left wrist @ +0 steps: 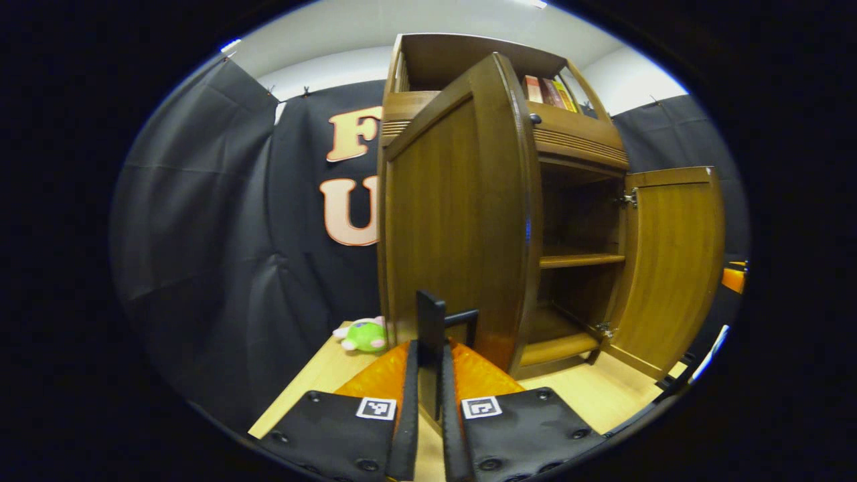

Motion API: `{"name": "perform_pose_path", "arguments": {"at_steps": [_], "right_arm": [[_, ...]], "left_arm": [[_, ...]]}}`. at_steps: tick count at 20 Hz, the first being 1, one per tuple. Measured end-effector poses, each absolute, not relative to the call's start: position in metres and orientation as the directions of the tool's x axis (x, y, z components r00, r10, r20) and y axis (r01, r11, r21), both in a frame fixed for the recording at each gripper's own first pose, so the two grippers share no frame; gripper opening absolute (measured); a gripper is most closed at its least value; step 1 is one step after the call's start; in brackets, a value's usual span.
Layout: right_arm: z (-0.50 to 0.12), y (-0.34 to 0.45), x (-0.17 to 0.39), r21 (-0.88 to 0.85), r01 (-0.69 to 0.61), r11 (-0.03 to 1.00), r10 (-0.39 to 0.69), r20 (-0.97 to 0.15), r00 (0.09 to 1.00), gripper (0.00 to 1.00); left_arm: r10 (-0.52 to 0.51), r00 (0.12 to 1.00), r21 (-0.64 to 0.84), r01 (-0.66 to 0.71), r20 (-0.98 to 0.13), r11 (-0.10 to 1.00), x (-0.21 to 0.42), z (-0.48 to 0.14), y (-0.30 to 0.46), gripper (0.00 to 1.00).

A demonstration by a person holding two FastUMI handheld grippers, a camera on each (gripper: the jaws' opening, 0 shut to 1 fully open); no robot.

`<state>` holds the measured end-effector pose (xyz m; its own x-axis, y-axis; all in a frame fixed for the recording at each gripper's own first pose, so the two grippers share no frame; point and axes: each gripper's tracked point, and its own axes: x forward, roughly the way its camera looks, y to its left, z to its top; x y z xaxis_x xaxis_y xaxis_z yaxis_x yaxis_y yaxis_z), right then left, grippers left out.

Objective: Open the right door of the double-door shoe cabinet with the right hand, and open the left door with the left hand.

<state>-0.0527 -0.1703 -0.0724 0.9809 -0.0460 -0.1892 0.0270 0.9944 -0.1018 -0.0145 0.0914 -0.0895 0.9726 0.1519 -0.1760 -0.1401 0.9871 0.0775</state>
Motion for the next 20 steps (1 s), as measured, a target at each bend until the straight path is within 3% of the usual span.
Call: {"name": "perform_pose_path", "arguments": {"at_steps": [1,3,4,5,6,7,12,13,19,20], "right_arm": [[-0.072,-0.169,-0.053,-0.102,0.029,0.994,-0.048,-0.189,0.981,1.0],[-0.069,-0.163,-0.051,-0.098,0.035,0.995,-0.053,-0.183,0.982,1.0],[-0.068,-0.161,-0.051,-0.096,0.04,0.995,-0.057,-0.179,0.982,1.0],[-0.068,-0.16,-0.051,-0.094,0.045,0.995,-0.061,-0.175,0.983,1.0],[-0.067,-0.159,-0.052,-0.092,0.049,0.995,-0.064,-0.173,0.983,1.0],[-0.066,-0.158,-0.053,-0.09,0.055,0.994,-0.07,-0.17,0.983,1.0],[-0.056,-0.155,-0.056,-0.064,0.089,0.994,-0.098,-0.15,0.984,1.0],[-0.053,-0.155,-0.056,-0.063,0.095,0.993,-0.103,-0.143,0.984,0.92],[-0.048,-0.148,-0.054,-0.064,0.119,0.991,-0.126,-0.134,0.983,0.92],[-0.049,-0.147,-0.054,-0.07,0.12,0.99,-0.129,-0.136,0.982,0.92]], "left_arm": [[0.165,0.972,0.108,-0.148,-0.168,0.983,-0.016,-0.088,0.101,0.24],[0.197,0.97,0.159,-0.174,-0.142,0.972,-0.02,-0.083,0.124,0.25],[0.202,0.97,0.167,-0.179,-0.135,0.97,-0.025,-0.08,0.135,0.18],[0.202,0.971,0.162,-0.181,-0.128,0.97,-0.029,-0.075,0.144,0.23],[0.183,0.976,0.14,-0.167,-0.117,0.976,-0.03,-0.071,0.152,0.14],[0.167,0.981,0.108,-0.156,-0.103,0.982,-0.034,-0.066,0.159,0.13],[0.095,0.991,0.004,-0.095,-0.093,0.995,-0.042,-0.064,0.202,0.14],[0.075,0.993,0.003,-0.075,-0.091,0.997,-0.041,-0.064,0.204,0.14],[-0.007,0.997,0.007,0.007,-0.072,1.0,-0.039,-0.064,0.221,0.14],[-0.026,0.997,-0.008,0.025,-0.07,1.0,-0.038,-0.065,0.223,0.22]]}}
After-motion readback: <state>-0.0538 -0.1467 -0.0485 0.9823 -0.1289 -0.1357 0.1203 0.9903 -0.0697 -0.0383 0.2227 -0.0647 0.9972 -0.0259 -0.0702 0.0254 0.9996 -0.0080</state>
